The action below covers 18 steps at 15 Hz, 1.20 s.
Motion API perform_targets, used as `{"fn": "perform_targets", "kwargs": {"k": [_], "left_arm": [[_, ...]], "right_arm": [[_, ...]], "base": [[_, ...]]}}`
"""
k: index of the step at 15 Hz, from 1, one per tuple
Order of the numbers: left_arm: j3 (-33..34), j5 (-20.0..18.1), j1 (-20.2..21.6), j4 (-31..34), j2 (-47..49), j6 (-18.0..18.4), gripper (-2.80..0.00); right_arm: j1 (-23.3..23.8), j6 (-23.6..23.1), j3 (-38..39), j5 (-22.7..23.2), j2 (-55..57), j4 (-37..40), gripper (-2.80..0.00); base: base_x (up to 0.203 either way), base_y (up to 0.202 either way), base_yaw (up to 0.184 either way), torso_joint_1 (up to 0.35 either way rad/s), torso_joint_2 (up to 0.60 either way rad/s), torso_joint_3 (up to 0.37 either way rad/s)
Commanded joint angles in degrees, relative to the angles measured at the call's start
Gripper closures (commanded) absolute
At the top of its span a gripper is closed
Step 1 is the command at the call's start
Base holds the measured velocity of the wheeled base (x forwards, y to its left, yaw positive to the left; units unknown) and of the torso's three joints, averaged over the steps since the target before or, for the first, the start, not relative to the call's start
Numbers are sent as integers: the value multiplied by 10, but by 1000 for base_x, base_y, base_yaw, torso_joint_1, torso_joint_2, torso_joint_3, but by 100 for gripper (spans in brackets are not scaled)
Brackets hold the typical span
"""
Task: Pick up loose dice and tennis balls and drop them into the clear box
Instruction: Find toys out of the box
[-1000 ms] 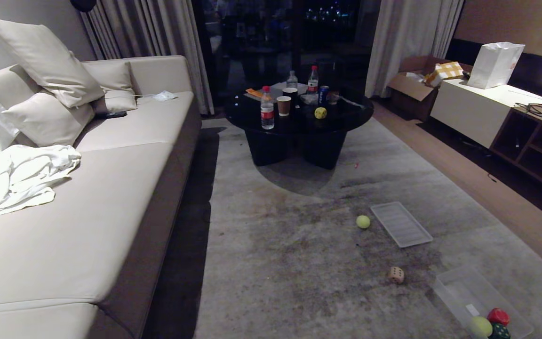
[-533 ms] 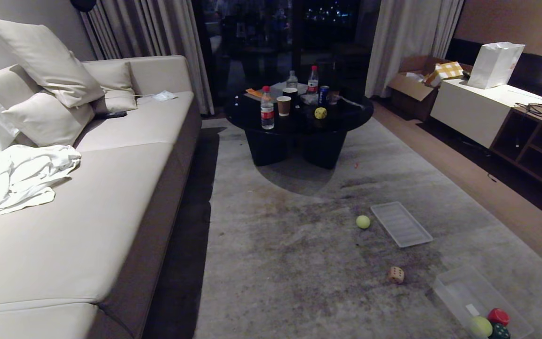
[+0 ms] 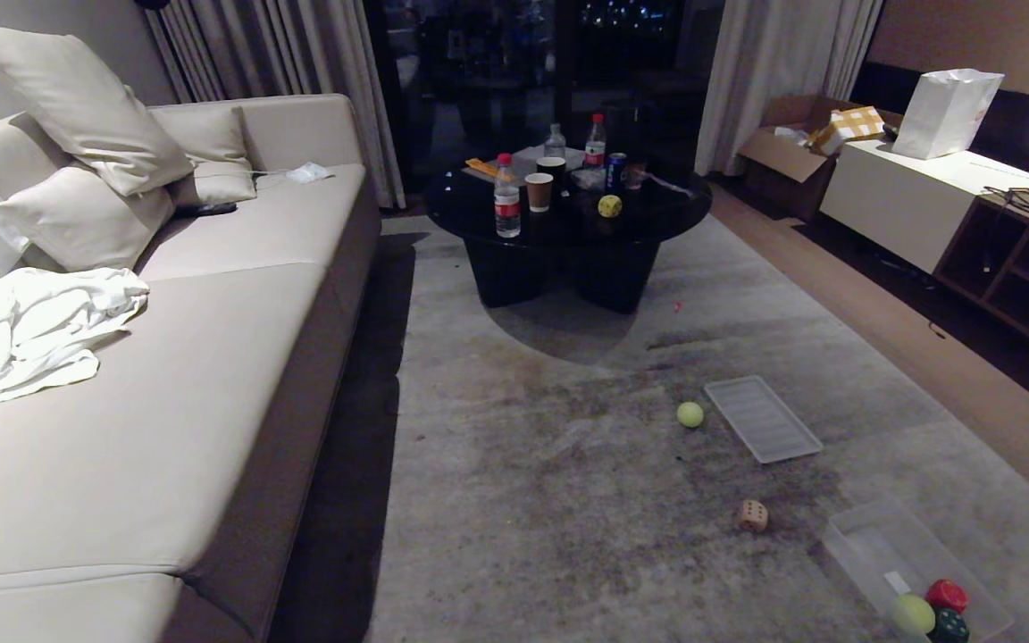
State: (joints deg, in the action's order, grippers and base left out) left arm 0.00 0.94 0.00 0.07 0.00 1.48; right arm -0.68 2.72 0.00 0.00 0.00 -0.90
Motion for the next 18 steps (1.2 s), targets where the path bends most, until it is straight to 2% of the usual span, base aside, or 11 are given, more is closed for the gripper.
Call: {"fn": "perform_targets", "kwargs": {"k": [1, 11, 18], "left_arm": [[1, 0, 0, 0, 1, -1, 0], [1, 4, 0, 0, 1, -4, 0], [1, 3, 0, 0, 1, -1, 0]], "right_arm": [[0, 0, 3, 0, 1, -1, 0], [1, 0, 3, 0, 1, -1, 0], [0, 0, 3, 0, 1, -1, 0]], "base": [[0, 0, 0, 0, 0, 0], [0, 0, 0, 0, 0, 0], [174, 0, 1, 3, 4, 1]]}}
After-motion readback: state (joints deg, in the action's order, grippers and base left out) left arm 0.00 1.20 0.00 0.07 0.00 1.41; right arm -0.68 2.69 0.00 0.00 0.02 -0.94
